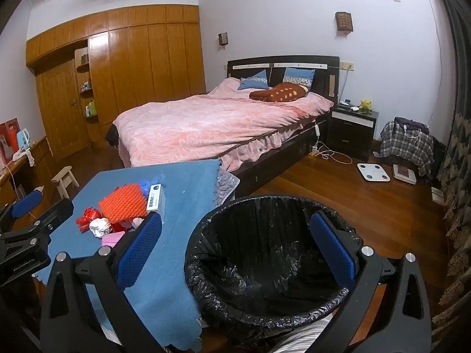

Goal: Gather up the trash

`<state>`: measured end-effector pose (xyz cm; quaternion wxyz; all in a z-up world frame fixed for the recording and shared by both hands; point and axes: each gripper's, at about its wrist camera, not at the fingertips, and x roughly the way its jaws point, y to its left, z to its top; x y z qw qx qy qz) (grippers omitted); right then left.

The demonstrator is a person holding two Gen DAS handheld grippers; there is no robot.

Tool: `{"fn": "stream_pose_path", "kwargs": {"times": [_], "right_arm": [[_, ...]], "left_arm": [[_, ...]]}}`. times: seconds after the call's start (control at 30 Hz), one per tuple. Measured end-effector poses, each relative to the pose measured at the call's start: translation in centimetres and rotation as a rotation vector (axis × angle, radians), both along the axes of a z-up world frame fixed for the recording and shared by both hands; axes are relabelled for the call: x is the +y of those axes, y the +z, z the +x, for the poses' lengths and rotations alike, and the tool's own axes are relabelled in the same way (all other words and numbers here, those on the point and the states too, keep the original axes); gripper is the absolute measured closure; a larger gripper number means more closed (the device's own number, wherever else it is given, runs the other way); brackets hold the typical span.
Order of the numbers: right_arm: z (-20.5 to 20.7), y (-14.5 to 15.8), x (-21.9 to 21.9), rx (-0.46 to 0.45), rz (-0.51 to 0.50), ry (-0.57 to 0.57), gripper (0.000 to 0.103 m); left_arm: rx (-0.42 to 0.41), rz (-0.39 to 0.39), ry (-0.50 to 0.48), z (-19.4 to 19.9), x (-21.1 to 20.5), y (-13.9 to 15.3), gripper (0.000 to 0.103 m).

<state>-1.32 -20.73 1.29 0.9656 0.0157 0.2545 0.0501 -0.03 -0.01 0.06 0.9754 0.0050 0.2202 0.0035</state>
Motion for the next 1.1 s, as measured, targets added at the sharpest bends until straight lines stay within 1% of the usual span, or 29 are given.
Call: {"fn": "stream_pose_path", "kwargs": {"times": [0.27, 0.3, 0.33, 0.67, 0.73, 1.1], "right_arm": [[0.02, -0.04, 0.03, 0.002, 0.001, -0.006, 0.005], [0.0, -0.07, 0.15, 0.001, -0.002, 0.0, 0.005], [0.01, -0.07, 0.15, 0.001, -0.002, 0.0, 0.005], [0.05, -0.03, 0.15, 0.003, -0.001, 0.0, 0.005], [0.07, -0.02, 0.18, 0.003, -0.001, 0.0, 0.005], [0.13, 0.01, 0.27, 0.004, -0.002, 0.001, 0.005]], "left_arm": [[0.002, 0.0, 0.002, 0.11, 0.01, 0.1, 0.006], [0.005, -0.011, 0.001, 0.24, 0.53, 0.06, 0.006], [0.0, -0.005, -0.001, -0.03, 0.04, 0.0, 0.006], [-0.002, -0.007, -0.002, -0.07, 0.06, 0.03, 0.006], [-0.001, -0.008, -0.002, -0.39, 0.06, 0.71, 0.006], [-0.002, -0.008, -0.002, -0.3, 0.07, 0.51, 0.006]]}}
